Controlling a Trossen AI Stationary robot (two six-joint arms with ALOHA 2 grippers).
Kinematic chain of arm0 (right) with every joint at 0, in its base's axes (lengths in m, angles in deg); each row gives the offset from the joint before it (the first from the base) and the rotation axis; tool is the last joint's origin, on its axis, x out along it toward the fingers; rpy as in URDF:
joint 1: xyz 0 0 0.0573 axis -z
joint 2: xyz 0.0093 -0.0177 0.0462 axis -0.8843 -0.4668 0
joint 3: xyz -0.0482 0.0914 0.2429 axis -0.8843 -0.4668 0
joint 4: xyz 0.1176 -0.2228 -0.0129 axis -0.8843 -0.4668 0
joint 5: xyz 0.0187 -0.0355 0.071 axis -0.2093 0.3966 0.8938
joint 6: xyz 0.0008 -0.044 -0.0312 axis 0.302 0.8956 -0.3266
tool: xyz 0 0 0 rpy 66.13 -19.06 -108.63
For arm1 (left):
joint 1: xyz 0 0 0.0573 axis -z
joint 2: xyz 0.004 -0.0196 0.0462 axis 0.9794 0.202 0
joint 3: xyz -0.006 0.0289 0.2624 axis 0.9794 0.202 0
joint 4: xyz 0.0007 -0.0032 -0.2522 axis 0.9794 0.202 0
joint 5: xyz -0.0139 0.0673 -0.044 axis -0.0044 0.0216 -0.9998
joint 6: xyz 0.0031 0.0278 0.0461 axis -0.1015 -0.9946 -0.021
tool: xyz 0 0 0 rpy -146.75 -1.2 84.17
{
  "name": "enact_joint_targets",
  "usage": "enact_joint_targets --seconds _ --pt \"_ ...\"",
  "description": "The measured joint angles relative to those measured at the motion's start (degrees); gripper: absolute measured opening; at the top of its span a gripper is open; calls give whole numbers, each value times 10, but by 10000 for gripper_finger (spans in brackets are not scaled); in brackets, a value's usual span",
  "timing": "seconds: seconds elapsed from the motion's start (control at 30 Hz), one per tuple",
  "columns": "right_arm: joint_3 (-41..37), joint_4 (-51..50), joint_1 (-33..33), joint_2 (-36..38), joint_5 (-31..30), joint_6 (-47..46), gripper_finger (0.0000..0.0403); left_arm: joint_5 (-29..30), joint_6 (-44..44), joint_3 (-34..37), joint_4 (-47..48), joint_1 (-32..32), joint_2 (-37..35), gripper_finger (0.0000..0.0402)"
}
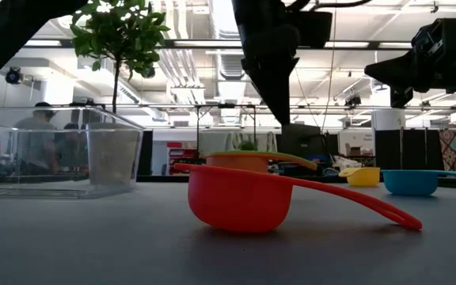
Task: Nest measuring cups in basket
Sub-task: Stack the purple measuring cup on top of the green measuring cup
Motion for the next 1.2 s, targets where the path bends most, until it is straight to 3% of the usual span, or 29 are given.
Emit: enact_joint_targets --seconds 0.23,0.57,0.73,1.0,1.2 --pt "0 0 0 0 0 0 9 55 5 -31 11 -8 -13 225" --pt "0 0 0 0 0 0 9 60 68 10 -47 -97 -29 215" --pt "0 0 0 0 0 0 9 57 72 91 -127 -131 -59 208" --pt "0 0 0 0 0 0 9 7 94 347 -363 -183 -165 208" --pt "0 -1 0 0 0 0 9 29 85 413 -376 -217 -212 208"
